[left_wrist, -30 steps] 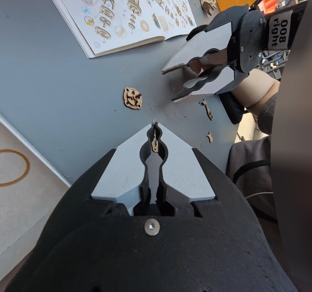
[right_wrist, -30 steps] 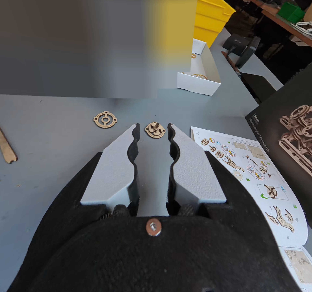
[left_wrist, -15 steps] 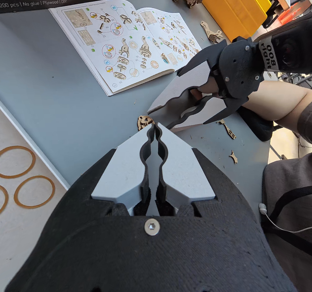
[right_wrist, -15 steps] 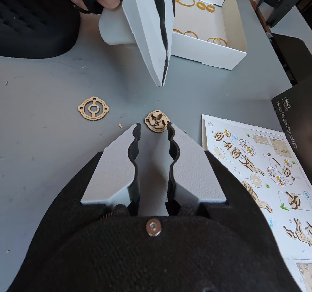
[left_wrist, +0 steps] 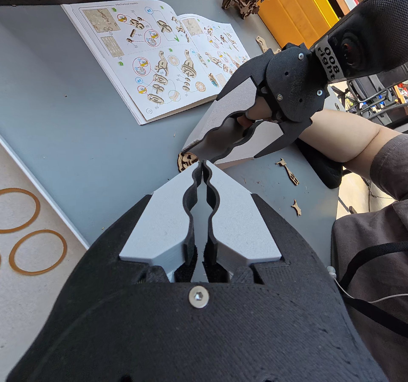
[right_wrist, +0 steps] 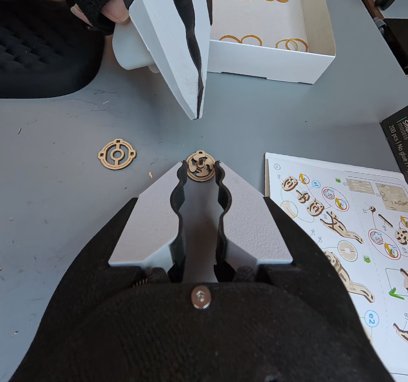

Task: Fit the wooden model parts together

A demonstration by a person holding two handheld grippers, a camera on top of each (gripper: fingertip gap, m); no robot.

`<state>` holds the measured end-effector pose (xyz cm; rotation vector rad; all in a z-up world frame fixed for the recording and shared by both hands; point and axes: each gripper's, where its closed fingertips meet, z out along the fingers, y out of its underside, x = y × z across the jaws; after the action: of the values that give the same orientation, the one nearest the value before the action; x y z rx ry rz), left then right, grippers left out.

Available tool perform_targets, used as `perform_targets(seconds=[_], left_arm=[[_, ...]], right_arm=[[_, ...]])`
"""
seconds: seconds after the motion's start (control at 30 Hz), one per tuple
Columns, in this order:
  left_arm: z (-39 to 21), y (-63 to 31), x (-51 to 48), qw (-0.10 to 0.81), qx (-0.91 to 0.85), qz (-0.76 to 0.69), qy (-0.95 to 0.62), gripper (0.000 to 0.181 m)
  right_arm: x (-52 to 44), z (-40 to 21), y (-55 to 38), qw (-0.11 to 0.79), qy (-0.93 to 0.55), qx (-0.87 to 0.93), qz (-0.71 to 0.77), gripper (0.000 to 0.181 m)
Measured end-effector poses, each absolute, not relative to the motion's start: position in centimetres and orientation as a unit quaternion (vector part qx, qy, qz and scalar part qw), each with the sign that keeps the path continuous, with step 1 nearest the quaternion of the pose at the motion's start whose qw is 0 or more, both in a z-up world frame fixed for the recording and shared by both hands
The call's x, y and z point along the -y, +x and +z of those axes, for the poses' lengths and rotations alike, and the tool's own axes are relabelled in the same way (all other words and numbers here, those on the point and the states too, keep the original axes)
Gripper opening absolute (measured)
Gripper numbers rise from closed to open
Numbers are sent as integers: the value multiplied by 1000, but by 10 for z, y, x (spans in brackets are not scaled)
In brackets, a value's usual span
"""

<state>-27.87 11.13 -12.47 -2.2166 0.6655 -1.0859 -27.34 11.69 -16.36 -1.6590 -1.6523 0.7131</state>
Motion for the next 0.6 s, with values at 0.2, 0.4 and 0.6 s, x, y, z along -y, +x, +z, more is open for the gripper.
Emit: perform_targets(seconds=[0.2,0.4,0.6], left_arm=[[-135,-280,-110,268,-258,-395,-840,0],[-156,-284,-106,245,-286,-336,-863,0],[-152,-279,-102,222,-251,-386,-859,3]], right_arm=[[-113,-160,-273,337,-639,627,292,21],[-104,-152,-273,352,-624,628,304,21],[-95,-137,-274,393,-587,641,299,21]])
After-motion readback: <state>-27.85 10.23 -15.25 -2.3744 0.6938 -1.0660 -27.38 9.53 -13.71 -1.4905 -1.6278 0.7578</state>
